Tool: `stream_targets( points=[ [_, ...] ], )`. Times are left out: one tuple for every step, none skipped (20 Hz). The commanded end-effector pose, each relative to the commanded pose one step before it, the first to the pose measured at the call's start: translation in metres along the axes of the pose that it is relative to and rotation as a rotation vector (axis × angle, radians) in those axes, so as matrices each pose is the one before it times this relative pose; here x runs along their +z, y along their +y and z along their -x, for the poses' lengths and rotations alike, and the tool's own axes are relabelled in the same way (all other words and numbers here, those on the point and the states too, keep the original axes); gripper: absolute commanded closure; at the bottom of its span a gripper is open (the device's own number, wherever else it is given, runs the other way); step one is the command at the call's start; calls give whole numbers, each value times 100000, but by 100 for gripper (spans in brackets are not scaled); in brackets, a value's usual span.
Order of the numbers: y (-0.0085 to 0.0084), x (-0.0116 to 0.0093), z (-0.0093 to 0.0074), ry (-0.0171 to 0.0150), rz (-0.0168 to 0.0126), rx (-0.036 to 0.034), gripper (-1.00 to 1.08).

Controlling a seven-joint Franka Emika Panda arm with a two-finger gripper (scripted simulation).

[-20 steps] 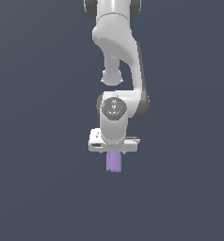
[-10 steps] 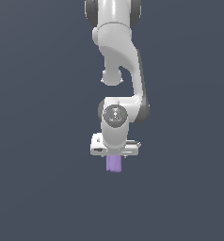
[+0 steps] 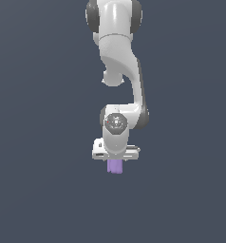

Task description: Pick up the object and move it to a goal position.

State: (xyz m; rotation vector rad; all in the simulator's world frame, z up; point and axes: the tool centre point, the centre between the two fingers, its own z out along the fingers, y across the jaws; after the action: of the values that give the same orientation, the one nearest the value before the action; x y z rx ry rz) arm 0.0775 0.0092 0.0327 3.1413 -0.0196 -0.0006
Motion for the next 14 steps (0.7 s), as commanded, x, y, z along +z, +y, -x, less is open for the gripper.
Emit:
stream_targets(
  points=[
    [-5,1199,30,-7,-3,-1,-92],
    [-2,307,-9,0,0,0,-92],
    [-1,223,-18,0,0,0,-92],
    [-1,139,-28,0,0,0,-92],
    [-1,56,-38,0,0,0,-92],
    [-1,-14,-41,0,0,0,-92],
    [0,-19,-17,0,0,0,-92],
    [0,0,0,0,0,0,108],
    [0,0,0,0,0,0,108],
    [0,0,0,0,0,0,108],
    [0,0,0,0,0,0,108],
    [0,0,0,0,0,0,108],
    [0,0,0,0,0,0,108],
    [0,0,0,0,0,0,108]
  ],
)
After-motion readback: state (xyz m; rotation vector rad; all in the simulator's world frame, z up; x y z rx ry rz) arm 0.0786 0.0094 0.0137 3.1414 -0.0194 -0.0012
